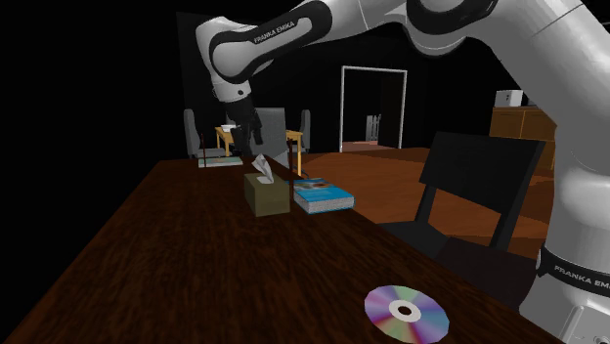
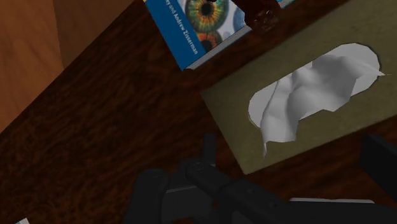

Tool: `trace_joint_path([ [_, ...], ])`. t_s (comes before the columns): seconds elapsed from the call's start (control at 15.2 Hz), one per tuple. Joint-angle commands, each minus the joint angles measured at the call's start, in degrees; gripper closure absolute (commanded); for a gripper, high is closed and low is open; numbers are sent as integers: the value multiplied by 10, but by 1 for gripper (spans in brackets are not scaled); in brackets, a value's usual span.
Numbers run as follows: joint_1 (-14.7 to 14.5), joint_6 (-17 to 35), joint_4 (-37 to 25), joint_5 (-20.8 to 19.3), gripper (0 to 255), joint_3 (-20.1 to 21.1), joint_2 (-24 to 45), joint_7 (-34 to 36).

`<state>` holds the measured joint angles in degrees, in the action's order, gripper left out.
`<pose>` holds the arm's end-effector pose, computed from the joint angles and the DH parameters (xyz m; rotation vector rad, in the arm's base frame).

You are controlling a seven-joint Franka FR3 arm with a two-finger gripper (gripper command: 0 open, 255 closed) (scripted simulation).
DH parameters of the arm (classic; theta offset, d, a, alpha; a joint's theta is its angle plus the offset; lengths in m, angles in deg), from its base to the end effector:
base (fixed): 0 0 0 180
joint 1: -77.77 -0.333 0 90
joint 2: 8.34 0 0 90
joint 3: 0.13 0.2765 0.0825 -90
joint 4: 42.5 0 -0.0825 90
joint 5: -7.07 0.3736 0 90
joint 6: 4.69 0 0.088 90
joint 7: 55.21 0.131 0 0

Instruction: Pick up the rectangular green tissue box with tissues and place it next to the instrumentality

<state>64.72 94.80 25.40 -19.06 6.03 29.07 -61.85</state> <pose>0.6752 0.1641 0.3541 2.6564 0.7219 -0.0776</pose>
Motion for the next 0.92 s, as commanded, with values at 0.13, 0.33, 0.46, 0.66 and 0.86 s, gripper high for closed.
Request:
trace_joint_path([
  [0.13,-2,12,-12,-9,0,-4,27,-4],
  [0.33,4,33,7,-11,0,-5,29,-1],
  [0.46,7,43,16,-12,0,-6,30,1],
  [0.66,7,43,16,-12,0,-6,30,1],
  [0.86,7,43,16,-12,0,-6,30,1],
])
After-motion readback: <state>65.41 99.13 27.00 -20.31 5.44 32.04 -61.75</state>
